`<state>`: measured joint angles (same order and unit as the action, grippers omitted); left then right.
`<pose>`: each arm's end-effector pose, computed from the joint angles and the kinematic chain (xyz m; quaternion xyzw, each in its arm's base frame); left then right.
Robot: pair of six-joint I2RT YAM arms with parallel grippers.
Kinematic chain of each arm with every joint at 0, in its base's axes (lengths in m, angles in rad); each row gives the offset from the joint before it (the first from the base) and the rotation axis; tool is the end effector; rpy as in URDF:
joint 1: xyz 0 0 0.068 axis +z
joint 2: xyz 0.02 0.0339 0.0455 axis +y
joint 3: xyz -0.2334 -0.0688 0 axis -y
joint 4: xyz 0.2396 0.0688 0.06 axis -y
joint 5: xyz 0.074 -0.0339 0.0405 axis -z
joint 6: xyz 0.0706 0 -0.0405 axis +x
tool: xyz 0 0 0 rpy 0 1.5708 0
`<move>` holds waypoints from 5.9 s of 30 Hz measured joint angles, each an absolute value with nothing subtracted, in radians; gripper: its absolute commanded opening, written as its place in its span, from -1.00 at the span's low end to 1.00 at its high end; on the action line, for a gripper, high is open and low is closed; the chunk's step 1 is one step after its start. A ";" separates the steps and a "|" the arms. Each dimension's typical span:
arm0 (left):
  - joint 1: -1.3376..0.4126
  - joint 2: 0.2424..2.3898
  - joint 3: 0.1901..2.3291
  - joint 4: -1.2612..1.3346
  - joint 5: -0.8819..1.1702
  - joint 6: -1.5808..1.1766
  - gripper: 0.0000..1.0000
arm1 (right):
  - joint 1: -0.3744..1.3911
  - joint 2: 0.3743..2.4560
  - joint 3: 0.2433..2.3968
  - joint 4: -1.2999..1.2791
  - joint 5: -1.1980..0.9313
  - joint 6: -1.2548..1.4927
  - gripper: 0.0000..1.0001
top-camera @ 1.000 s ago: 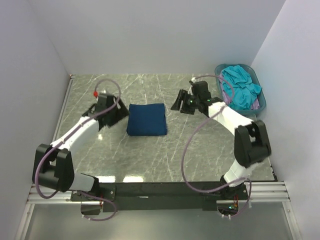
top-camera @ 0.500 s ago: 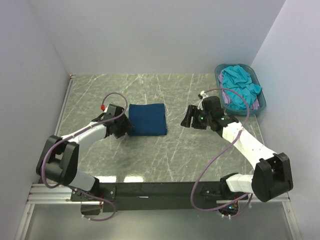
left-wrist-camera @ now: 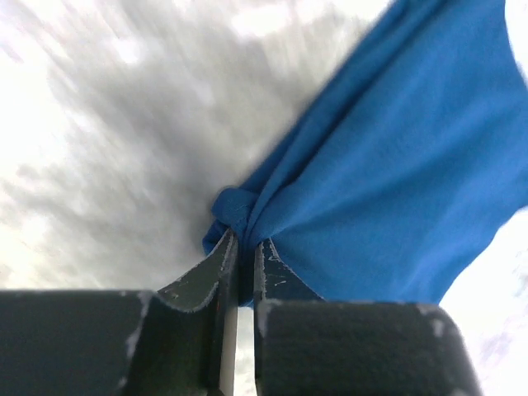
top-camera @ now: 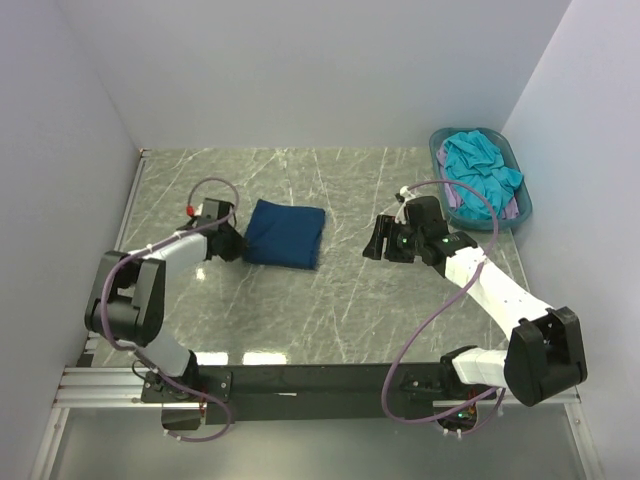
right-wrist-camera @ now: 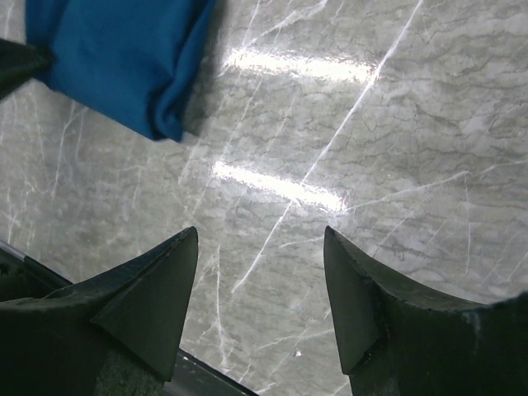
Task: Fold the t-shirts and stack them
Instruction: Neatly place the folded tshirt to the corner, then reset both grippers
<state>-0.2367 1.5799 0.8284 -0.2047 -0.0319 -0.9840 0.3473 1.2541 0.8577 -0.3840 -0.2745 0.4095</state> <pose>0.3131 -0.0732 0.1090 -0.3524 0.8855 -0.1609 0.2566 0.2684 0.1175 0.1983 -0.0242 0.9154 0.2582 0.3077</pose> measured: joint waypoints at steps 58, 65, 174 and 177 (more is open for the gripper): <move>0.088 2.044 1.699 -0.213 -0.443 -0.346 -0.18 | 0.347 1.294 0.875 -0.358 -0.419 0.375 0.31; 0.031 2.205 1.698 -0.214 -0.438 -0.242 -0.30 | 0.347 1.287 0.874 -0.358 -0.438 0.375 0.30; 0.021 1.212 0.904 -0.221 -0.334 -0.960 0.99 | 0.349 0.321 0.692 -0.413 0.202 0.372 0.87; 0.021 1.180 0.893 -0.221 -0.348 -0.955 0.99 | 0.349 0.321 0.692 -0.414 0.208 0.373 0.87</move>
